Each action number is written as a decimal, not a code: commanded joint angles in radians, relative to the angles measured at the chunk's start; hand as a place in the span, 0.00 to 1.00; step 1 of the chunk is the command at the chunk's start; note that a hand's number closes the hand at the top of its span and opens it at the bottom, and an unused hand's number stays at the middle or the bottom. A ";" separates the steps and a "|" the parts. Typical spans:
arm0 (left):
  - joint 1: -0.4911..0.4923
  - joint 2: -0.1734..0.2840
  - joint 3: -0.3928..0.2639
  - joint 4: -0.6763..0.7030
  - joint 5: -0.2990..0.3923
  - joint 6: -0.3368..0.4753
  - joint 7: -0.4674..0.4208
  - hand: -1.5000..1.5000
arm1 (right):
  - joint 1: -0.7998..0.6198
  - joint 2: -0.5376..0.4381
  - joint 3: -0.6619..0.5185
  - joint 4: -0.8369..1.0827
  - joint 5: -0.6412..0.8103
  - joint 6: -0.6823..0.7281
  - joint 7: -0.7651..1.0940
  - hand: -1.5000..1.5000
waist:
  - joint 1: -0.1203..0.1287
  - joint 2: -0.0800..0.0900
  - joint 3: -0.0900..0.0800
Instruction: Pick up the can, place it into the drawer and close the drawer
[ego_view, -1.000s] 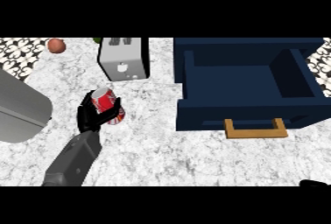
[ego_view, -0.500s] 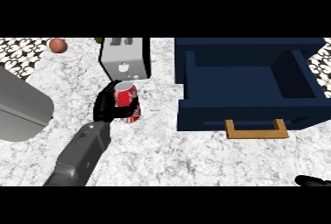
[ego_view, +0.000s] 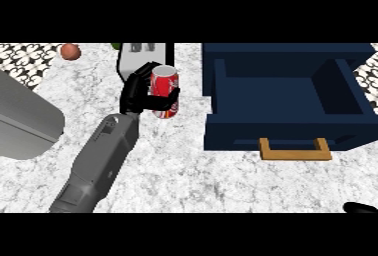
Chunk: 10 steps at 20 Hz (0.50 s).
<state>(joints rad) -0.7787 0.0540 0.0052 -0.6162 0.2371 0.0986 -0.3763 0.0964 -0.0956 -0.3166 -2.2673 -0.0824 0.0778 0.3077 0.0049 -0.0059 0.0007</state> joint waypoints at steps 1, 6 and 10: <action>-0.056 -0.026 -0.032 -0.156 0.007 0.030 0.181 1.00 | -0.017 0.007 0.031 -0.041 0.045 -0.027 0.041 0.00 | 0.005 -0.002 0.000; -0.109 -0.037 -0.054 -0.267 -0.017 0.118 0.308 1.00 | 0.020 -0.015 -0.030 0.017 -0.040 0.039 -0.022 0.00 | -0.007 0.003 0.000; -0.235 -0.053 -0.076 -0.325 -0.024 0.198 0.468 1.00 | -0.005 -0.007 -0.003 0.023 0.002 0.021 -0.023 0.00 | -0.010 0.003 0.000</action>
<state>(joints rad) -0.9270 0.0166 -0.0573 -0.8921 0.2270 0.2368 -0.0193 0.0848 -0.1107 -0.3348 -2.2560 -0.0952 0.0887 0.3092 0.0005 -0.0045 0.0004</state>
